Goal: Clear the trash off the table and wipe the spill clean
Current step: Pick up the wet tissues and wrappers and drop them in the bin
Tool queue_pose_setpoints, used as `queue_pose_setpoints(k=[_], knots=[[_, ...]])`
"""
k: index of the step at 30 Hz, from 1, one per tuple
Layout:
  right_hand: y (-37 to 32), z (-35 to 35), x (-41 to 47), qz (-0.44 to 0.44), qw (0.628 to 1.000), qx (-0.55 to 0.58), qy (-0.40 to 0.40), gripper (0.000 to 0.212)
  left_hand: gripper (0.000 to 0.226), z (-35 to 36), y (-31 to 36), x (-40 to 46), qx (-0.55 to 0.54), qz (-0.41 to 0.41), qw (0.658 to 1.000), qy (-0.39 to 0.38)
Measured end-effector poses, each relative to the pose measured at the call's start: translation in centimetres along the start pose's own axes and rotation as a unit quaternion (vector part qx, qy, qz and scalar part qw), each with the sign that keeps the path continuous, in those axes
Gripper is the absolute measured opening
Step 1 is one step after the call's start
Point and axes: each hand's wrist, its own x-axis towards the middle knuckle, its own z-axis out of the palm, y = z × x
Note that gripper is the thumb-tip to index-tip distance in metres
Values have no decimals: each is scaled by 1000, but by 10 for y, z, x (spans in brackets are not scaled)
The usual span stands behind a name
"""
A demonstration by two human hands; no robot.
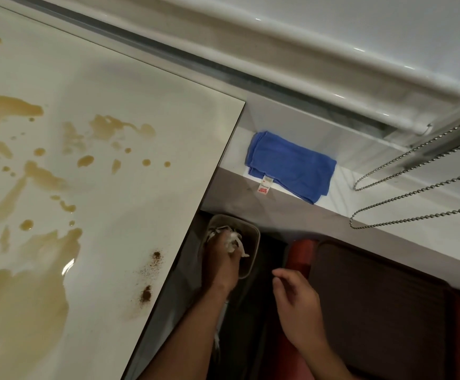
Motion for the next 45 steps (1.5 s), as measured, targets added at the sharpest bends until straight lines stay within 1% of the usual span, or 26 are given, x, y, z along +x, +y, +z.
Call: queue_pose_setpoints(k=[3,6,8,11,14,16,19,24,26,34,40,45], knots=[[-5,-10,-19,0,1000,16,7,25,40,1,-2,-20,4,27,1000,-6],[-22,-19,-35,-5,999,42,22,26,40,-8,4,-50,-5,43,999,-11],[-40,-26,-47,-18,997,60,35,27,43,-19,11,-71,-10,71,997,-8],[-72,-41,-69,-35,995,83,51,27,45,-49,32,-105,-31,110,993,-12],[-111,-60,-97,-75,992,86,58,26,47,-89,55,-147,-26,164,986,-22],[-138,-71,-122,-96,990,97,44,26,47,-118,64,-180,-14,196,980,-29],[-170,-81,-163,-120,987,109,15,24,46,-159,61,-227,13,224,974,-15],[-213,-73,-234,-133,982,123,-46,26,44,-224,32,-304,60,239,969,3],[-227,-63,-260,-141,981,114,-68,26,44,-249,15,-328,71,235,969,13],[-257,-6,-349,-164,969,61,-172,18,41,-335,-75,-413,74,153,983,63],[-270,49,-409,-177,943,16,-282,20,40,-385,-156,-488,48,67,990,112],[-287,92,-463,-188,919,-40,-343,21,40,-416,-229,-553,26,3,987,160]])
